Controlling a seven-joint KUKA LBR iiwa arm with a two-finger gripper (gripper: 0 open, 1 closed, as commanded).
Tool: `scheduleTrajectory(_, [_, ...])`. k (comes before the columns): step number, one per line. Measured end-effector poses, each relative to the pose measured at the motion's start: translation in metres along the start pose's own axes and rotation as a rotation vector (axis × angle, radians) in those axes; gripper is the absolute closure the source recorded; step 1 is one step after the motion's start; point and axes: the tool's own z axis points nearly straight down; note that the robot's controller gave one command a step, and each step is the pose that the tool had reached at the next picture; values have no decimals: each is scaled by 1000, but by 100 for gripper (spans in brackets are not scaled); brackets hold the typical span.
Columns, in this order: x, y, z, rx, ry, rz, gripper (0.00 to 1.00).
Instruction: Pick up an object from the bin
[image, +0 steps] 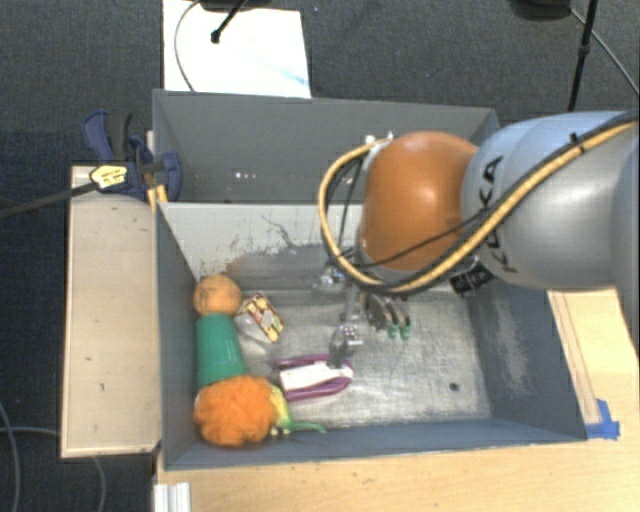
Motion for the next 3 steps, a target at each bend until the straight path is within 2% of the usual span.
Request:
scheduleTrajectory(1, [-1,12,2,-2,0,1,0])
scheduleTrajectory(2, [5,8,41,-2,-7,13,0])
scheduleTrajectory(3, [26,-7,75,1,5,-96,0])
